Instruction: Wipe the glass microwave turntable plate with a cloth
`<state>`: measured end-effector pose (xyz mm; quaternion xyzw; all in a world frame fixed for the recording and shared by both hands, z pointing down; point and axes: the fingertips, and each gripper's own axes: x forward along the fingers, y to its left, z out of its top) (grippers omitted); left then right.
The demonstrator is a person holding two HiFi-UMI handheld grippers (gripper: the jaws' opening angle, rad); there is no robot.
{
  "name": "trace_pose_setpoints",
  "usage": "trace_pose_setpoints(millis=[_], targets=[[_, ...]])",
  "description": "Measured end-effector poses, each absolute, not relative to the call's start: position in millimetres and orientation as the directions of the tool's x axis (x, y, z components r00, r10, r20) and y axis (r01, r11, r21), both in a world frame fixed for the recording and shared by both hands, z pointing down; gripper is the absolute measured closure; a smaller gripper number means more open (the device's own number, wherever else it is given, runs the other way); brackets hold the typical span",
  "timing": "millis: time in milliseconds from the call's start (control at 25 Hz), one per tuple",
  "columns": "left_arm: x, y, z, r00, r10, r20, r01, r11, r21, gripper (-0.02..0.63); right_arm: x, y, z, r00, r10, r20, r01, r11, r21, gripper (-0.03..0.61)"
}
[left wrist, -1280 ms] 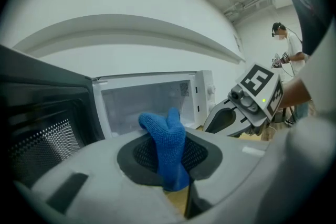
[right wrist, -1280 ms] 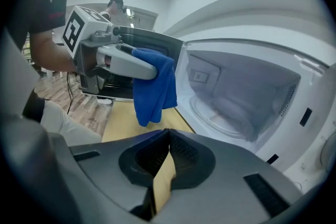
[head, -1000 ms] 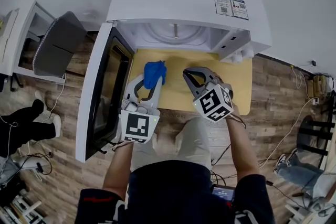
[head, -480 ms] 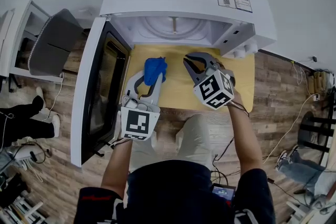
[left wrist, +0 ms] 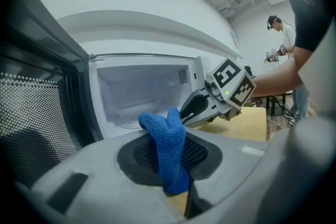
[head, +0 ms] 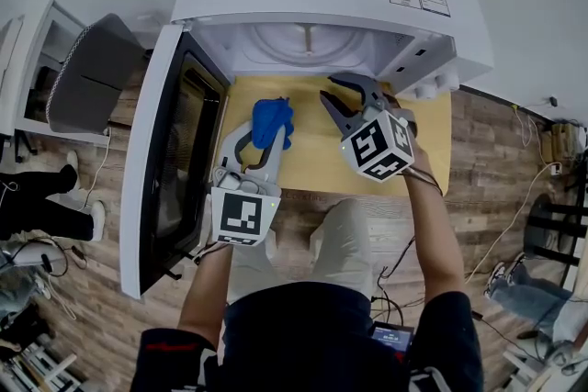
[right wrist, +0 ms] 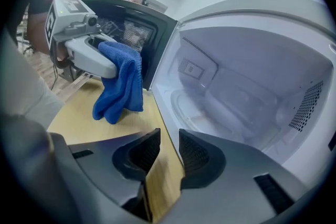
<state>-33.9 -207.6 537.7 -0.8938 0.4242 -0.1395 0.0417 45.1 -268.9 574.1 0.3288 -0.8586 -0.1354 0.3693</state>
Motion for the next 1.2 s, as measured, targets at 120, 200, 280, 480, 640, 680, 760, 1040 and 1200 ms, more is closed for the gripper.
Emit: trace_pose_setpoints(millis=[120, 200, 280, 480, 640, 680, 760, 1040, 1200], targets=[[-34, -209, 540, 0.601, -0.771, 0.211, -0.748, -0.636, -0.190, 0.549, 45, -274, 569, -0.510, -0.676, 0.532, -0.454, 0.736, 0.501, 0.455], [-35, -209, 542, 0.599, -0.773, 0.211, -0.751, -0.633, -0.187, 0.549, 44, -277, 568, -0.512, -0.679, 0.527, -0.444, 0.734, 0.514, 0.435], [-36, -211, 544, 0.592, -0.776, 0.215, -0.759, -0.627, -0.175, 0.549, 43, -281, 568, -0.514, -0.679, 0.523, -0.438, 0.733, 0.520, 0.400], [-36, -214, 547, 0.591, -0.778, 0.212, -0.759, -0.626, -0.179, 0.549, 40, -285, 576, -0.503, -0.680, 0.534, -0.414, 0.732, 0.541, 0.320], [-38, -216, 548, 0.587, -0.781, 0.215, -0.766, -0.621, -0.166, 0.549, 35, -288, 580, -0.487, -0.693, 0.532, -0.411, 0.719, 0.560, 0.300], [-38, -217, 548, 0.585, -0.782, 0.216, -0.767, -0.620, -0.165, 0.549, 34, -289, 581, -0.483, -0.698, 0.528, -0.413, 0.714, 0.566, 0.299], [-38, -217, 549, 0.580, -0.784, 0.222, -0.772, -0.616, -0.157, 0.549, 33, -292, 583, -0.478, -0.703, 0.526, -0.410, 0.708, 0.574, 0.296], [-40, -222, 553, 0.579, -0.786, 0.218, -0.771, -0.614, -0.169, 0.549, 31, -295, 590, -0.474, -0.709, 0.522, -0.407, 0.702, 0.584, 0.293], [-41, -225, 553, 0.576, -0.789, 0.215, -0.775, -0.611, -0.165, 0.549, 31, -296, 592, -0.467, -0.720, 0.513, -0.403, 0.690, 0.602, 0.293]])
